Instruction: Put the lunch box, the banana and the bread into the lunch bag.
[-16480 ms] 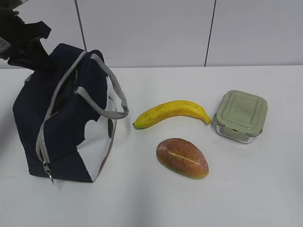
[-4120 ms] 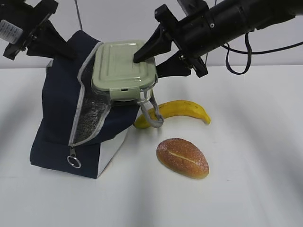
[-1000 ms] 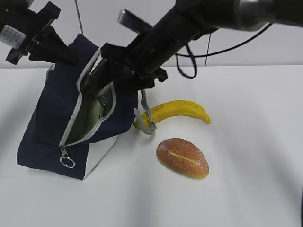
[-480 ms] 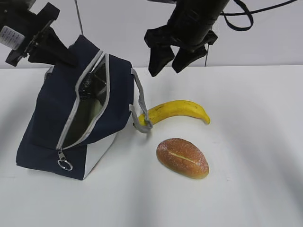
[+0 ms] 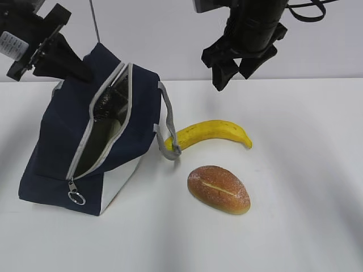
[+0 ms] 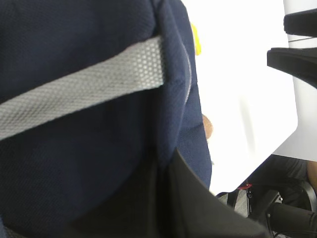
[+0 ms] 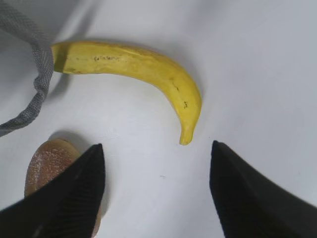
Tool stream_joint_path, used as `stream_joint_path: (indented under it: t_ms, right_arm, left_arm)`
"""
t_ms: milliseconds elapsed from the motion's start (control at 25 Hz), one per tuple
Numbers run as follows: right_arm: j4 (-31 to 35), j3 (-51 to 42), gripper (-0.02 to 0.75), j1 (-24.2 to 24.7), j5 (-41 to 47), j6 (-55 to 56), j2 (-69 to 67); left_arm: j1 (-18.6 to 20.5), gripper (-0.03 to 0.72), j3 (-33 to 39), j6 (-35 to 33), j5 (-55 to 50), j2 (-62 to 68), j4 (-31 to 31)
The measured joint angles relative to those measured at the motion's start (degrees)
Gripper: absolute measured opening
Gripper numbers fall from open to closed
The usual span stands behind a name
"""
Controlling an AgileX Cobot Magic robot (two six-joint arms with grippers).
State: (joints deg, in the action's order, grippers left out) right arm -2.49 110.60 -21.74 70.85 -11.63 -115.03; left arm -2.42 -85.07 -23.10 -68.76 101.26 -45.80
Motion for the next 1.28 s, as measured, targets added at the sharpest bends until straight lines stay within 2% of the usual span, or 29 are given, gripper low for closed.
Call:
stream_joint_path:
  t_ms: [760, 1000, 1280]
  right_arm:
    - [-2.5, 0.0, 0.493, 1.3, 0.0, -10.2, -5.9]
    - [1.7, 0.0, 0.493, 4.4, -0.3, -17.5, -5.9]
    - [1.5, 0.0, 0.493, 4.6, -3.9, -26.4, -6.3]
  left_arm:
    - [0.3, -0.001, 0.0, 0.0, 1.8, 0.0, -0.1]
    - [1.7, -0.001, 0.0, 0.0, 1.9, 0.0, -0.1]
    - [1.7, -0.001, 0.0, 0.0, 2.0, 0.0, -0.2]
